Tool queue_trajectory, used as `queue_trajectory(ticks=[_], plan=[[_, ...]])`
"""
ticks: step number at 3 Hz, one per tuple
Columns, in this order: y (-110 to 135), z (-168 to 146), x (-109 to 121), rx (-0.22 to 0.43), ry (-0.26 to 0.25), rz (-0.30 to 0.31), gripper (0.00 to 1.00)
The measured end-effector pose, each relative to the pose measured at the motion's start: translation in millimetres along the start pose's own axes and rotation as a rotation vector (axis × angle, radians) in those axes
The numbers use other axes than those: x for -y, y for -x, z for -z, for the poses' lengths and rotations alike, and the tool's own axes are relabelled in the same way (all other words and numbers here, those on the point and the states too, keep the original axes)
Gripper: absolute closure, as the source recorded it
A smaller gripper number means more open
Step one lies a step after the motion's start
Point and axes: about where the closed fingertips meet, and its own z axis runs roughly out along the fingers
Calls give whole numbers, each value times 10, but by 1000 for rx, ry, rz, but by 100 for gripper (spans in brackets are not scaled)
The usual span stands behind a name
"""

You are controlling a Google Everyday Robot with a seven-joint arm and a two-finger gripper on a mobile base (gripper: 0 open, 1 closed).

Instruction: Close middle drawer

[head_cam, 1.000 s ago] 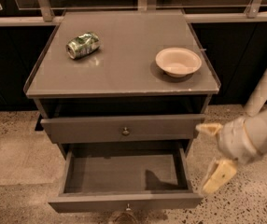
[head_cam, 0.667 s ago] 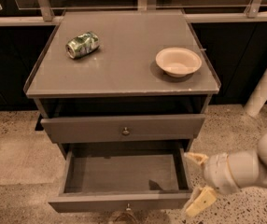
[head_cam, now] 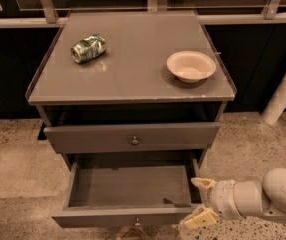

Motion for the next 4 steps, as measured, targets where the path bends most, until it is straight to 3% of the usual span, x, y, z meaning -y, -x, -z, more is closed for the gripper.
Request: queue_trajectory(ticks=[3, 4], plan=[[0, 0, 0, 0, 0, 0, 89], [-120, -99, -4, 12, 14, -32, 100]])
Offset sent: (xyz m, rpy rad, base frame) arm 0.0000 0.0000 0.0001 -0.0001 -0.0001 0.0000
